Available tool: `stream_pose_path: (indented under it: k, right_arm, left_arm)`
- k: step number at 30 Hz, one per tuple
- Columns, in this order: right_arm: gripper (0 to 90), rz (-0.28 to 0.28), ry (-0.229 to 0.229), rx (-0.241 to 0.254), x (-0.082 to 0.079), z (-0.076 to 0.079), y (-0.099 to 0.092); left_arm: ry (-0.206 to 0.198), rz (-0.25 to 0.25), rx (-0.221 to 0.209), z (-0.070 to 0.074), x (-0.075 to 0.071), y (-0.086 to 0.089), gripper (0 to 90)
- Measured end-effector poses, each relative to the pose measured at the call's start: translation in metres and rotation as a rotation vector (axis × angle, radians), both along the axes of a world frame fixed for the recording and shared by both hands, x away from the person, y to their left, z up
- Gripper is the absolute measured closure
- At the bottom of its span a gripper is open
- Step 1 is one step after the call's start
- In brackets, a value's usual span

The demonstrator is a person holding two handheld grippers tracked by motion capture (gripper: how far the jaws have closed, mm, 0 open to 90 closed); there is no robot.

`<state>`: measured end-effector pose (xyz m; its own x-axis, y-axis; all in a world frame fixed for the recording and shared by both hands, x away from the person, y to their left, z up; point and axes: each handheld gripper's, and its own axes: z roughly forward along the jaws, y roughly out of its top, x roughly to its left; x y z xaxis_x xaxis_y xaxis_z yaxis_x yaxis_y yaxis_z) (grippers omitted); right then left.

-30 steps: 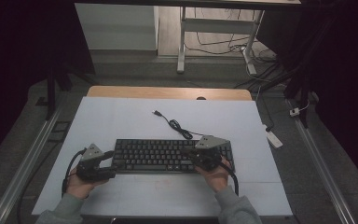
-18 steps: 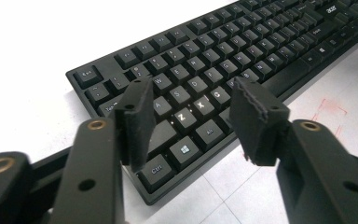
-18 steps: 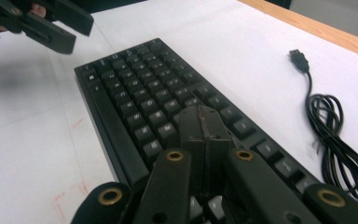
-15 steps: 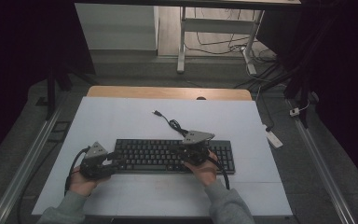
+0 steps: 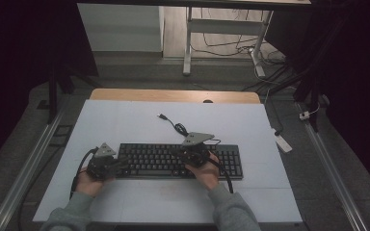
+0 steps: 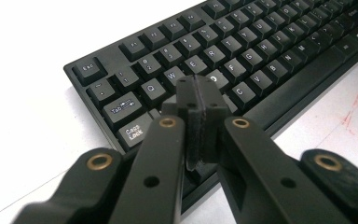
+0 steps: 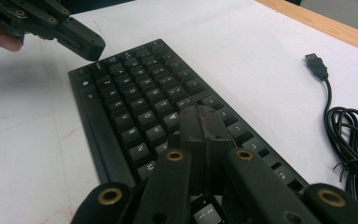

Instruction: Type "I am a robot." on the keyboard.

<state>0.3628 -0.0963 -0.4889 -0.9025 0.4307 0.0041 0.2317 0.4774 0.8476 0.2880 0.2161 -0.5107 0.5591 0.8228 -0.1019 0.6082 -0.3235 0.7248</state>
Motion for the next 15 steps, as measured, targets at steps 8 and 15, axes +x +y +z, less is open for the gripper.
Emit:
stream_pose_path:
  k: [8,15]
  right_arm:
    - [89.2,-0.01,0.016,-0.019,0.01,-0.005,0.009]
    - [89.2,-0.01,0.031,-0.058,0.013,-0.013,0.016]
  left_arm:
    - [0.016,0.005,0.011,-0.004,0.001,0.004,89.0]
    - [0.029,0.009,0.023,-0.007,0.001,0.005,88.9]
